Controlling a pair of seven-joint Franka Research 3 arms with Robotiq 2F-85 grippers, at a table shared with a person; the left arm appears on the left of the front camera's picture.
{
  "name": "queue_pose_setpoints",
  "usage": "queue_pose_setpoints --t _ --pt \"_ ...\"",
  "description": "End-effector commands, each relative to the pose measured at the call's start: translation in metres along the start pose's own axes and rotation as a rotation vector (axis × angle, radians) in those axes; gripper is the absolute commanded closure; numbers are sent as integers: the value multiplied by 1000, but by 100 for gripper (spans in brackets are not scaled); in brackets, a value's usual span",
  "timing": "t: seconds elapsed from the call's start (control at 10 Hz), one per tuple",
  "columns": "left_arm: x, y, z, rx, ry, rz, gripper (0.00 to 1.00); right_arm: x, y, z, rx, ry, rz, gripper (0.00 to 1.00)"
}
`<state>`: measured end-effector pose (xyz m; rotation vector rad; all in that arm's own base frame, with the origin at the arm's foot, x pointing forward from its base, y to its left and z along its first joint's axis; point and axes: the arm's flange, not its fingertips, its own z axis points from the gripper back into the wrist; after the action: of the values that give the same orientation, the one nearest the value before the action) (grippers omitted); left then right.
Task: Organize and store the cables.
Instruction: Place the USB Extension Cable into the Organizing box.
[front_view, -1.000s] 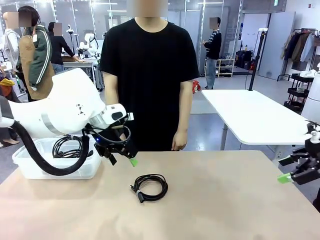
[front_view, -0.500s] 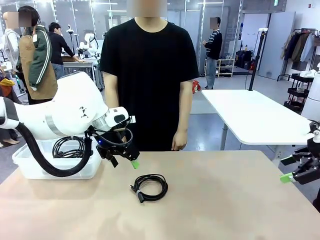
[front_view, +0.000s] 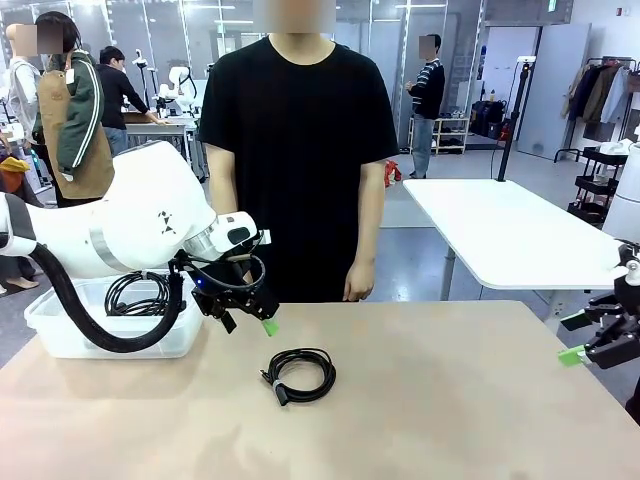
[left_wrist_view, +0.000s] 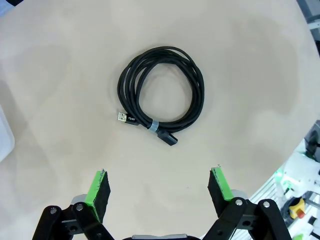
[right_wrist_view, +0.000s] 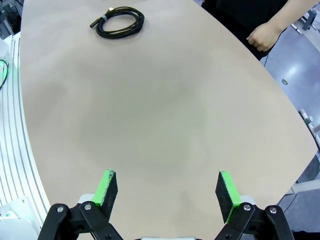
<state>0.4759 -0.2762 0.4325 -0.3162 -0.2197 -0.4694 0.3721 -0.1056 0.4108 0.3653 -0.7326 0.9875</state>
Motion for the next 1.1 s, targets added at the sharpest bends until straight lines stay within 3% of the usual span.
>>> queue_pose_setpoints --t 0.0,0.6,0.9,1.0 --pt "9 -7 -9 47 38 85 0 -1 -1 -1 2 -6 -1 0" --pt "14 -47 -37 217 125 512 0 -1 -1 -1 2 -6 -1 0" --pt "32 -53 -59 256 58 698 0 -1 -1 -1 2 -6 -1 0" --pt "37 -53 -72 211 104 743 0 -1 -1 -1 2 -6 -1 0"
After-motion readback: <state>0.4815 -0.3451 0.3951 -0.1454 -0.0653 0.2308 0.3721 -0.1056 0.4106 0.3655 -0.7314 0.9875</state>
